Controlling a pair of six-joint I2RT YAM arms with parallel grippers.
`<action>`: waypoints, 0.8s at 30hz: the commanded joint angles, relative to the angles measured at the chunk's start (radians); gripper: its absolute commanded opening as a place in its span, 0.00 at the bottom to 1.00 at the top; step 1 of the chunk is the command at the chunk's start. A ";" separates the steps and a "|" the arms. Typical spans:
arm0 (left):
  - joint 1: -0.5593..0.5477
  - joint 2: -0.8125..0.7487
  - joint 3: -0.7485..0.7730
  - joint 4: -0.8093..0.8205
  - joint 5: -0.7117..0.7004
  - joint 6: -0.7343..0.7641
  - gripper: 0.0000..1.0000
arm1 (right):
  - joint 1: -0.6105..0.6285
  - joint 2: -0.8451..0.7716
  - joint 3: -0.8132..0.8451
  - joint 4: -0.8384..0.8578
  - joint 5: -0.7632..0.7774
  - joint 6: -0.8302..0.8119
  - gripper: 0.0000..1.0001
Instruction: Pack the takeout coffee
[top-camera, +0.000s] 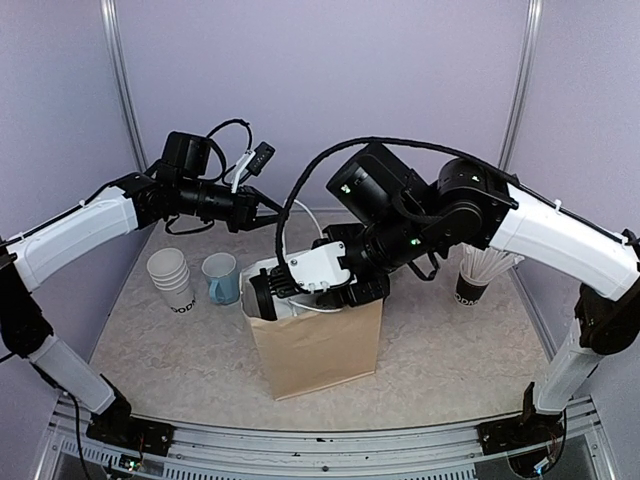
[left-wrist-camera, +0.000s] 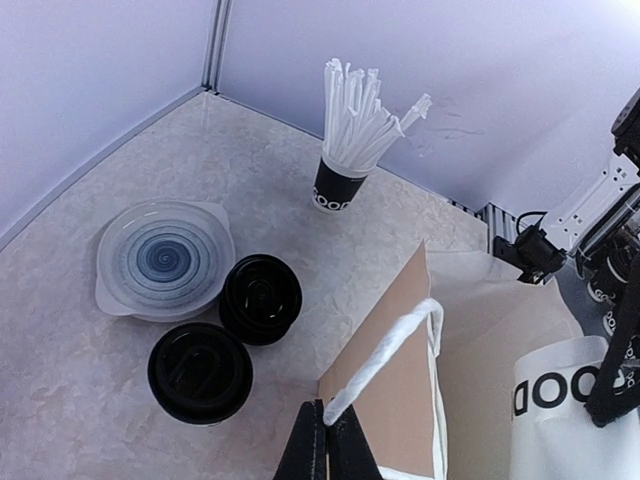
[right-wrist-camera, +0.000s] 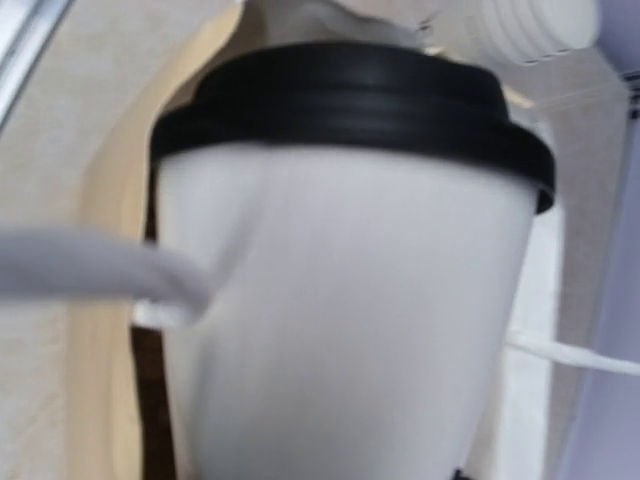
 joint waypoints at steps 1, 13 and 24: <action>0.032 0.029 0.093 -0.052 -0.065 0.064 0.00 | -0.032 -0.036 0.059 0.112 0.033 -0.024 0.33; 0.012 0.106 0.204 -0.116 -0.055 0.056 0.21 | -0.134 -0.007 0.139 0.207 -0.056 0.002 0.34; 0.016 -0.167 0.095 -0.046 -0.418 0.100 0.80 | -0.209 -0.018 0.204 0.166 -0.223 0.076 0.34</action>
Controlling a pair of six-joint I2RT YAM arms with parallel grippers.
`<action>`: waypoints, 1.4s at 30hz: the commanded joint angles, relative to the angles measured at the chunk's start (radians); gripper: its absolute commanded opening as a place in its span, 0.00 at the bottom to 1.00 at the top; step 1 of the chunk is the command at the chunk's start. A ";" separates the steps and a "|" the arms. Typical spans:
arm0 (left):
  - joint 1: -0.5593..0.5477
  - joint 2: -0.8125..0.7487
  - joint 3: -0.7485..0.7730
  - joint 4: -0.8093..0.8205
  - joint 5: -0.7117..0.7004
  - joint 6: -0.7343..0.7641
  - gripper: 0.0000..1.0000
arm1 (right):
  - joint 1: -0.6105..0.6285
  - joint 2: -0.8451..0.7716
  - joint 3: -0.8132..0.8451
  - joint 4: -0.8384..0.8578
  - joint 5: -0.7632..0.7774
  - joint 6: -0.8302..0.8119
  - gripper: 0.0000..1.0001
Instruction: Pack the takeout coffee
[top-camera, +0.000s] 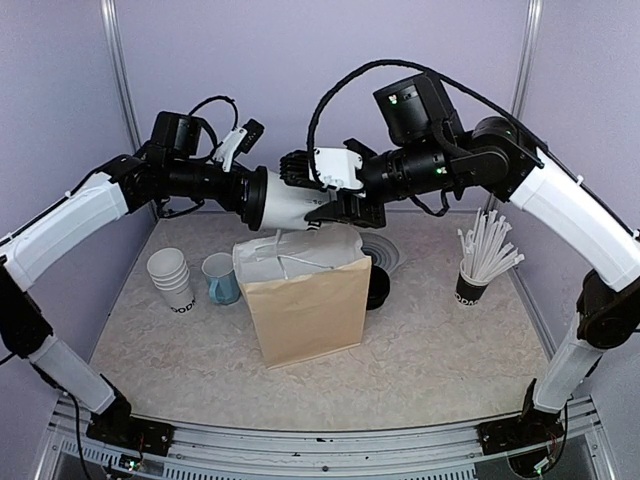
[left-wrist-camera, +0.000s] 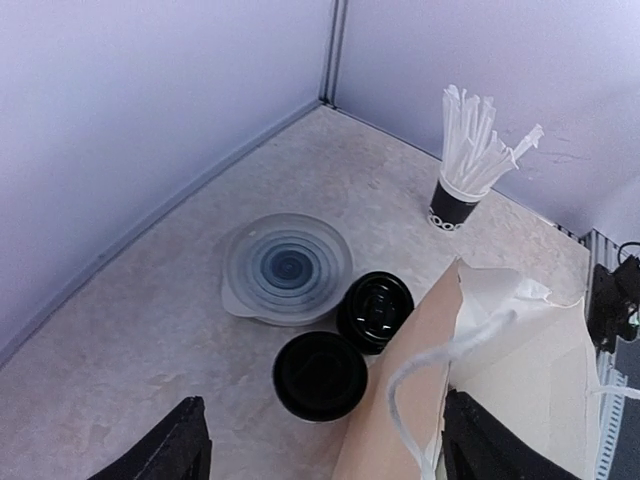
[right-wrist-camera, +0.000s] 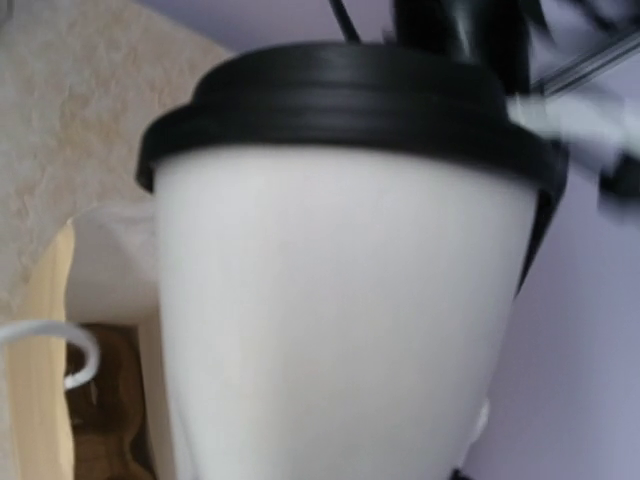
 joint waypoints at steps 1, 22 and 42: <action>0.012 -0.231 -0.083 0.078 -0.155 0.063 0.82 | -0.050 -0.018 0.036 -0.015 -0.104 0.061 0.34; -0.044 -0.418 -0.254 0.226 0.263 0.013 0.92 | -0.079 -0.004 0.070 -0.041 -0.177 0.053 0.35; -0.111 -0.321 -0.209 0.211 0.283 0.038 0.70 | -0.062 0.005 0.057 -0.047 -0.177 0.040 0.39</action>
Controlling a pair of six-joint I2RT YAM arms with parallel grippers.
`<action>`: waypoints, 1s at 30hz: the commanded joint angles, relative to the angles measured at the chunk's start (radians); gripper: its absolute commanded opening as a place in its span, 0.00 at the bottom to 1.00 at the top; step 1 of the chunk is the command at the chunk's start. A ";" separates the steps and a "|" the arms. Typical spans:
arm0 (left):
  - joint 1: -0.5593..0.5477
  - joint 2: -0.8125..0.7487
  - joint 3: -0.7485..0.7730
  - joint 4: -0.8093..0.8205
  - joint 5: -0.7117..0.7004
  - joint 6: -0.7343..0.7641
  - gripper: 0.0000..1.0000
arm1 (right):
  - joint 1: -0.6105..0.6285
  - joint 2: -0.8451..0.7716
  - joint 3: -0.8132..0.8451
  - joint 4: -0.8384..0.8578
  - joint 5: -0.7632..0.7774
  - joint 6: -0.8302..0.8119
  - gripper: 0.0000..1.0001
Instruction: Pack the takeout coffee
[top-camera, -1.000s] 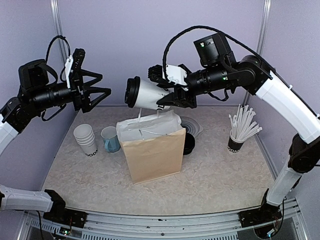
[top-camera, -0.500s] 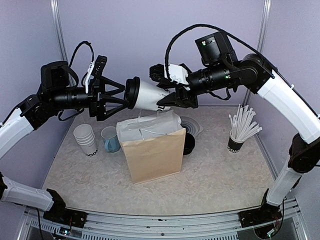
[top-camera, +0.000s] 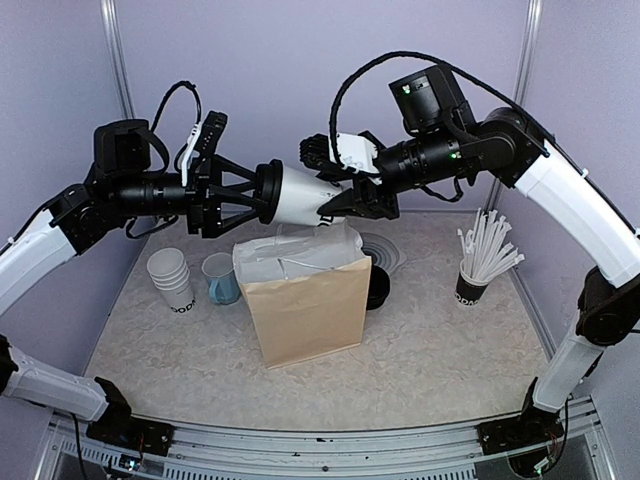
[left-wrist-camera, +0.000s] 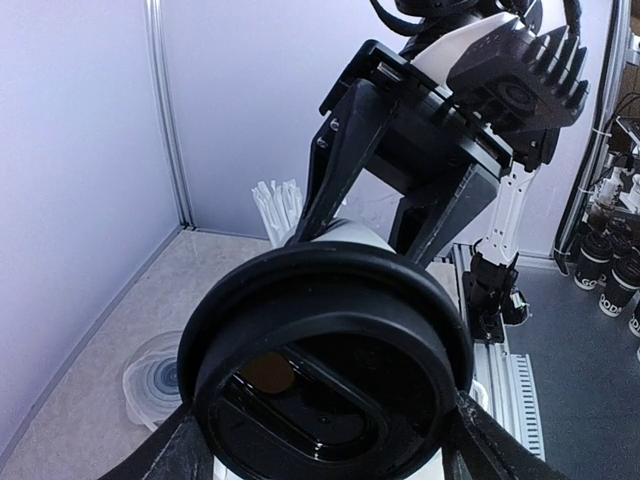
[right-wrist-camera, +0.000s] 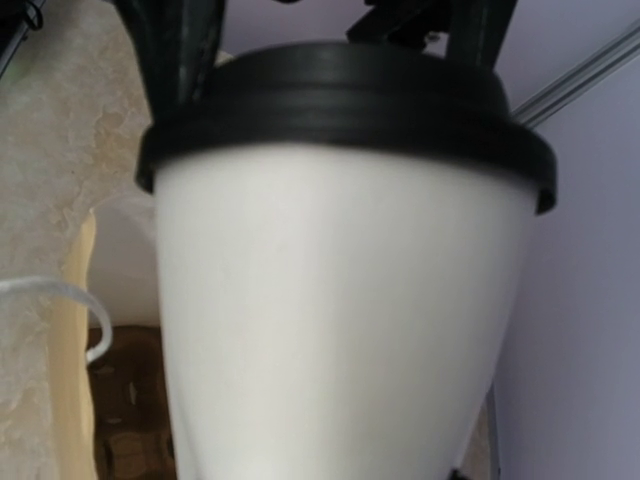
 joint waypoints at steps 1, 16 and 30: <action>-0.006 0.023 0.034 0.011 0.029 0.010 0.68 | 0.016 0.005 0.012 0.021 -0.022 0.002 0.40; 0.056 -0.020 0.192 -0.307 -0.187 0.030 0.67 | -0.097 0.020 -0.010 -0.019 -0.083 0.003 0.90; -0.009 -0.101 0.263 -0.584 -0.364 -0.060 0.64 | -0.216 0.269 0.080 -0.095 -0.314 0.036 0.75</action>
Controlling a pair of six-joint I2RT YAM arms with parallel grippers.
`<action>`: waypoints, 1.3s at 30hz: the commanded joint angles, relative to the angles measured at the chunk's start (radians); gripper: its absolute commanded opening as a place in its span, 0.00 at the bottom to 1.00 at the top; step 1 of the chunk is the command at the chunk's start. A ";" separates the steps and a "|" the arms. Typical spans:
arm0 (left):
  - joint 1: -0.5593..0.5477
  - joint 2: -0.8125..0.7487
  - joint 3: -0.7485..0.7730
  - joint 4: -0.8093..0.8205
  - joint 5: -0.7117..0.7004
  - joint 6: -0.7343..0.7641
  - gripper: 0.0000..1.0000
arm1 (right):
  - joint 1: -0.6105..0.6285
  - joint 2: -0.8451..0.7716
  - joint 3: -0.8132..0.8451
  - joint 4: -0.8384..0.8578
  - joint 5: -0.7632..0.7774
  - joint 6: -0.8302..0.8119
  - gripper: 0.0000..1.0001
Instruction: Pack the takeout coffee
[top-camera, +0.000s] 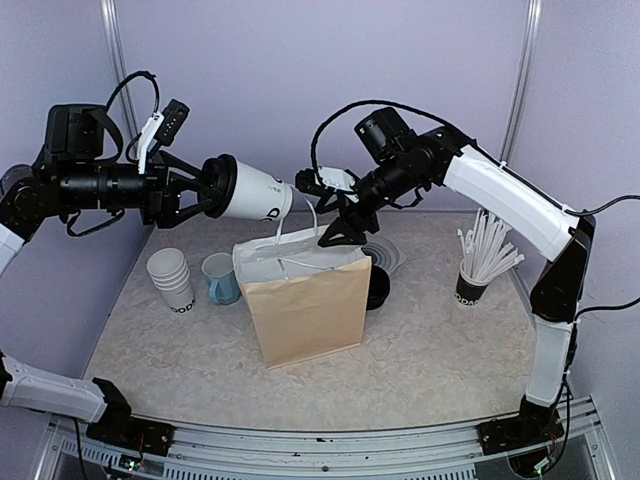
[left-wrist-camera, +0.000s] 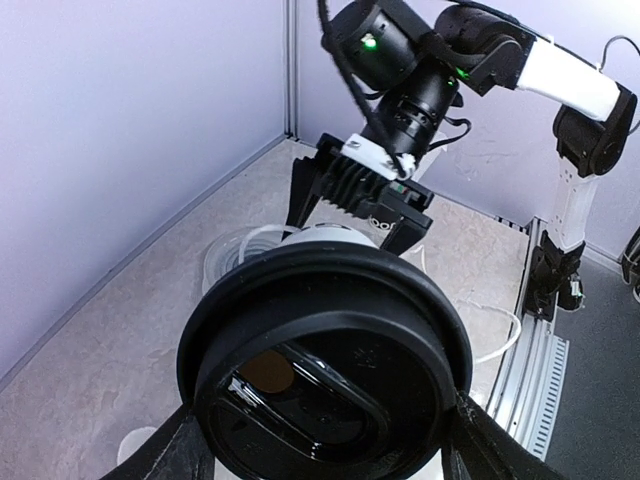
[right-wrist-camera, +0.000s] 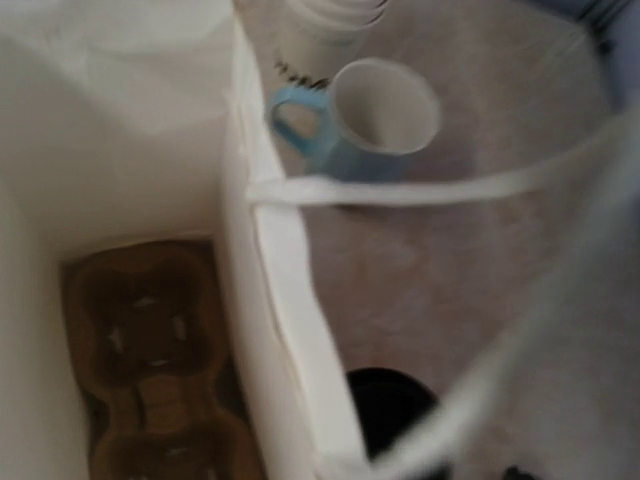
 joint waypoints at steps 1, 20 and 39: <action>-0.049 -0.025 0.031 -0.118 -0.064 -0.044 0.64 | -0.012 0.027 0.041 -0.025 -0.114 0.015 0.72; -0.276 0.213 0.163 -0.281 -0.268 -0.095 0.60 | -0.008 0.008 0.004 -0.009 -0.179 0.074 0.00; -0.518 0.389 0.177 -0.389 -0.570 -0.201 0.57 | 0.094 -0.167 -0.177 0.001 -0.141 0.103 0.02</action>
